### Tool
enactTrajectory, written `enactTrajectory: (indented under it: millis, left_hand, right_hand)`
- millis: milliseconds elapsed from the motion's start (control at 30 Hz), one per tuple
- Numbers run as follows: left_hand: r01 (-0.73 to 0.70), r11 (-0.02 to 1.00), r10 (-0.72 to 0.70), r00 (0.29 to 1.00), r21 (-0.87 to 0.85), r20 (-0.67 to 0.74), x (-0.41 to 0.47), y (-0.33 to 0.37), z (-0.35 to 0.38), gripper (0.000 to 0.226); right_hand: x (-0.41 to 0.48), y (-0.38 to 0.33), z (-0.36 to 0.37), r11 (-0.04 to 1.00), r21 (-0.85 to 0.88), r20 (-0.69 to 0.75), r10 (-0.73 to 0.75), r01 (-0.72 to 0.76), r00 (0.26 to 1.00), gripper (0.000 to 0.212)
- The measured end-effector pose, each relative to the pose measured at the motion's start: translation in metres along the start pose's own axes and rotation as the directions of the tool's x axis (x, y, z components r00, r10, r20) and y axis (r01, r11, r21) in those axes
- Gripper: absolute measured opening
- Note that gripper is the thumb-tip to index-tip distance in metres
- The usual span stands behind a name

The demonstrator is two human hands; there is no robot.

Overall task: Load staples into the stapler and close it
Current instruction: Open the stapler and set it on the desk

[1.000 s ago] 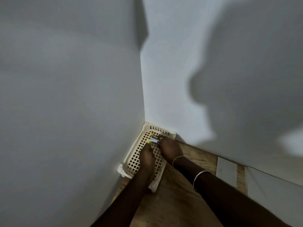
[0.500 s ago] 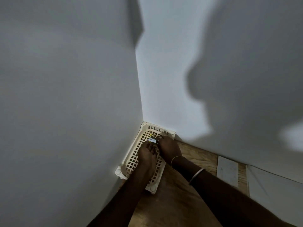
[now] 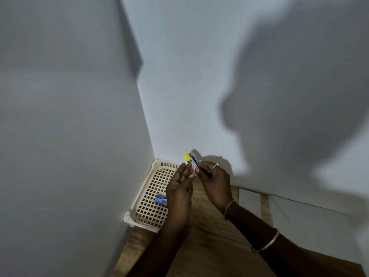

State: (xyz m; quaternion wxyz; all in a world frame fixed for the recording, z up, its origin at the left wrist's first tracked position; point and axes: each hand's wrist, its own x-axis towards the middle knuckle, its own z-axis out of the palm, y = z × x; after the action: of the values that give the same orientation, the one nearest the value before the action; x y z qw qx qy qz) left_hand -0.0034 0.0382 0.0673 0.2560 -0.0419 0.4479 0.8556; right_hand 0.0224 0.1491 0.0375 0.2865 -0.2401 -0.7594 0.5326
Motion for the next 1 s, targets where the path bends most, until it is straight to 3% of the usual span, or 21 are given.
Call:
enactTrajectory:
  millis: [100, 200, 333, 433, 667, 833, 1000]
  left_hand:
    - [-0.143, 0.973, 0.139, 0.990, 0.182, 0.034, -0.026, -0.006, 0.011, 0.050]
    - [-0.175, 0.941, 0.169, 0.985, 0.290, 0.045, -0.044, -0.016, 0.025, 0.046]
    - [-0.056, 0.937, -0.048, 0.957, 0.346, 0.287, -0.067, -0.035, 0.042, 0.036]
    - [0.027, 0.954, -0.136, 0.926, 0.298, 0.351, -0.085, -0.048, 0.050, 0.029]
    - [-0.018, 0.931, -0.130, 0.917, 0.365, 0.377, -0.113, -0.073, 0.070, 0.018]
    - [0.000, 0.924, -0.131, 0.939, 0.382, 0.319, -0.122, -0.083, 0.079, 0.018]
    - [0.069, 0.961, -0.144, 0.952, 0.268, 0.271, -0.128, -0.092, 0.081, 0.014]
  right_hand:
    - [-0.020, -0.021, -0.037, 0.957, 0.275, 0.009, 0.093, -0.091, 0.996, 0.017]
    - [-0.045, -0.033, -0.073, 0.898, 0.416, 0.034, 0.140, -0.141, 0.990, 0.016]
    - [-0.086, -0.030, -0.111, 0.789, 0.565, 0.119, 0.211, -0.241, 0.970, 0.022]
    - [-0.109, -0.027, -0.130, 0.719, 0.634, 0.170, 0.232, -0.287, 0.958, 0.025]
    - [-0.136, -0.027, -0.170, 0.847, 0.493, 0.024, 0.213, -0.197, 0.977, 0.023]
    - [-0.139, -0.026, -0.184, 0.916, 0.375, -0.065, 0.178, -0.141, 0.982, 0.022]
    - [-0.142, -0.020, -0.189, 0.967, 0.248, -0.109, 0.096, -0.066, 0.989, 0.019]
